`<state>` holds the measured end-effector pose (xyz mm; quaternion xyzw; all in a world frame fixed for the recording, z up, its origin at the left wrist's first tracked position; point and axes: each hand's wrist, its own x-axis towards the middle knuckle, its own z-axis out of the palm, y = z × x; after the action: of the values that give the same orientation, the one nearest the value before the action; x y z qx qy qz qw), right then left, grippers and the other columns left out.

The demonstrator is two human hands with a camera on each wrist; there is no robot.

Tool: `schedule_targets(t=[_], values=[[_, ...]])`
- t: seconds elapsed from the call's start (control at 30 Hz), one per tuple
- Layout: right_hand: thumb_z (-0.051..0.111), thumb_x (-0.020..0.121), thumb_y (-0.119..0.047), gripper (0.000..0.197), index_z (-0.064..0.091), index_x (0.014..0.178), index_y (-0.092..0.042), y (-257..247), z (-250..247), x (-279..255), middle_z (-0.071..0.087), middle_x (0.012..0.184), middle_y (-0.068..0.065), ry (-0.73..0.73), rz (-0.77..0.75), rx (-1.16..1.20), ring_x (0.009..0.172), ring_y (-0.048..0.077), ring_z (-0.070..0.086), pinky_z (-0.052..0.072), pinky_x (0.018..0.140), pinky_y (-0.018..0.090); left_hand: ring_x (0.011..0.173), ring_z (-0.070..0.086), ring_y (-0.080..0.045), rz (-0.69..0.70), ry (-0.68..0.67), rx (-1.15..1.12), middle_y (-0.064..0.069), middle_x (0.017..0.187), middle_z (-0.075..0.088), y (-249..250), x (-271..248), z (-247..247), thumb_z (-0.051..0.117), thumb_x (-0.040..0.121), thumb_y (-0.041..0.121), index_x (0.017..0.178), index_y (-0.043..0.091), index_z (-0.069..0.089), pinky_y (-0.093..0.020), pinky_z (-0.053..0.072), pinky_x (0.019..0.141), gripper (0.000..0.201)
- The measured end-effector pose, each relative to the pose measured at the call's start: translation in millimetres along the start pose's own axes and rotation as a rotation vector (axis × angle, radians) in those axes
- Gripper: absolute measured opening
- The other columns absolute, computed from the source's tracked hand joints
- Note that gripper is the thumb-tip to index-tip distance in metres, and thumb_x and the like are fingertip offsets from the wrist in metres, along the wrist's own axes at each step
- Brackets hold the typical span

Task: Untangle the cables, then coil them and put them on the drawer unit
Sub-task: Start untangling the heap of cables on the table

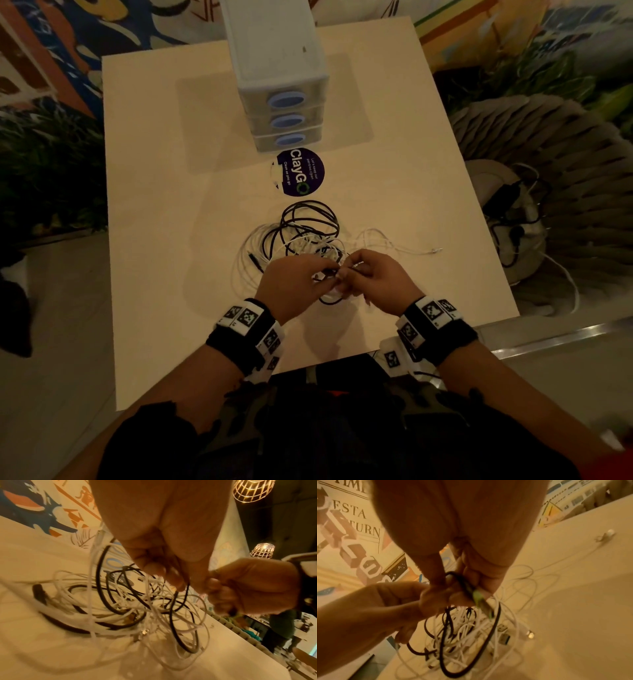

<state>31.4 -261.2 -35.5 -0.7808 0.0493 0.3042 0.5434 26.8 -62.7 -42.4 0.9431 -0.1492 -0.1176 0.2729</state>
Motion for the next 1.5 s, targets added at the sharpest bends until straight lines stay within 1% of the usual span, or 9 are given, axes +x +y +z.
schedule_targets(t=[0.13, 0.27, 0.43, 0.67, 0.77, 0.97, 1.17, 1.33, 1.5], values=[[0.06, 0.098, -0.038, 0.018, 0.067, 0.097, -0.022, 14, -12, 5, 0.068, 0.09, -0.004, 0.159, 0.062, -0.322, 0.083, 0.013, 0.061, 0.041, 0.071, 0.028, 0.1, 0.065, -0.009, -0.003, -0.09, 0.069, 0.014, 0.113, 0.069, -15, -2, 0, 0.064, 0.09, 0.055, 0.119, 0.041, 0.07, -0.022, 0.042, 0.067, 0.032], [0.056, 0.1, -0.045, 0.03, 0.076, 0.099, -0.022, 10, -12, 4, 0.062, 0.08, -0.007, 0.004, 0.035, -0.624, 0.076, 0.013, 0.056, 0.036, 0.065, 0.028, 0.101, 0.068, -0.018, -0.011, -0.211, 0.173, 0.01, 0.117, 0.064, -20, -3, 12, 0.059, 0.087, 0.044, 0.121, 0.042, 0.064, -0.035, 0.057, 0.07, 0.035], [0.047, 0.104, -0.031, 0.026, 0.069, 0.095, -0.021, 9, -7, 10, 0.076, 0.084, -0.009, -0.066, 0.049, -0.502, 0.059, 0.005, 0.064, 0.048, 0.064, 0.024, 0.097, 0.069, -0.024, -0.016, -0.228, 0.228, 0.005, 0.126, 0.061, -20, -3, 20, 0.051, 0.098, 0.04, 0.134, 0.034, 0.056, -0.036, 0.056, 0.067, 0.037], [0.049, 0.105, -0.019, 0.019, 0.068, 0.105, -0.015, 21, -8, 4, 0.077, 0.093, -0.008, -0.058, -0.005, -0.24, 0.071, 0.005, 0.07, 0.047, 0.064, 0.01, 0.104, 0.063, -0.021, 0.09, -0.382, 0.152, 0.004, 0.12, 0.063, -40, -2, 1, 0.047, 0.105, 0.039, 0.132, 0.03, 0.061, -0.029, 0.043, 0.074, 0.032], [0.049, 0.104, -0.017, 0.02, 0.069, 0.108, -0.015, 24, -3, 4, 0.078, 0.095, -0.006, -0.067, 0.016, -0.22, 0.074, 0.008, 0.071, 0.052, 0.07, 0.016, 0.094, 0.062, -0.019, 0.108, -0.328, 0.106, 0.004, 0.106, 0.064, -41, -1, -5, 0.053, 0.103, 0.036, 0.116, 0.027, 0.068, -0.027, 0.036, 0.069, 0.022], [0.049, 0.1, -0.017, 0.027, 0.075, 0.107, -0.025, 19, 3, 9, 0.077, 0.097, -0.008, -0.031, 0.018, -0.271, 0.085, 0.009, 0.07, 0.057, 0.087, 0.035, 0.076, 0.066, -0.017, 0.136, -0.111, 0.116, 0.007, 0.085, 0.066, -29, -8, -1, 0.061, 0.097, 0.041, 0.1, 0.031, 0.077, -0.033, 0.052, 0.056, 0.019], [0.071, 0.09, -0.046, 0.018, 0.076, 0.094, -0.029, 8, 10, 8, 0.074, 0.092, -0.013, 0.048, -0.096, -0.233, 0.079, -0.005, 0.063, 0.047, 0.07, 0.016, 0.071, 0.062, -0.017, 0.1, -0.002, 0.062, 0.007, 0.081, 0.063, -26, -7, -3, 0.062, 0.097, 0.039, 0.1, 0.027, 0.075, -0.03, 0.047, 0.054, 0.018], [0.076, 0.087, -0.025, 0.004, 0.073, 0.085, -0.027, 14, 16, 15, 0.075, 0.084, -0.01, 0.14, -0.093, -0.125, 0.076, 0.0, 0.068, 0.054, 0.075, 0.024, 0.075, 0.053, 0.0, -0.001, 0.099, -0.089, 0.015, 0.087, 0.065, -27, -6, -7, 0.066, 0.095, 0.037, 0.116, 0.035, 0.069, -0.015, 0.042, 0.063, 0.022], [0.076, 0.089, -0.013, 0.005, 0.072, 0.092, -0.014, 17, 14, 14, 0.077, 0.088, -0.003, 0.09, -0.038, 0.086, 0.084, 0.008, 0.073, 0.055, 0.078, 0.023, 0.074, 0.049, 0.0, -0.06, 0.121, -0.076, 0.016, 0.082, 0.055, -34, -12, -7, 0.066, 0.091, 0.028, 0.102, 0.035, 0.063, -0.019, 0.04, 0.061, 0.014]])
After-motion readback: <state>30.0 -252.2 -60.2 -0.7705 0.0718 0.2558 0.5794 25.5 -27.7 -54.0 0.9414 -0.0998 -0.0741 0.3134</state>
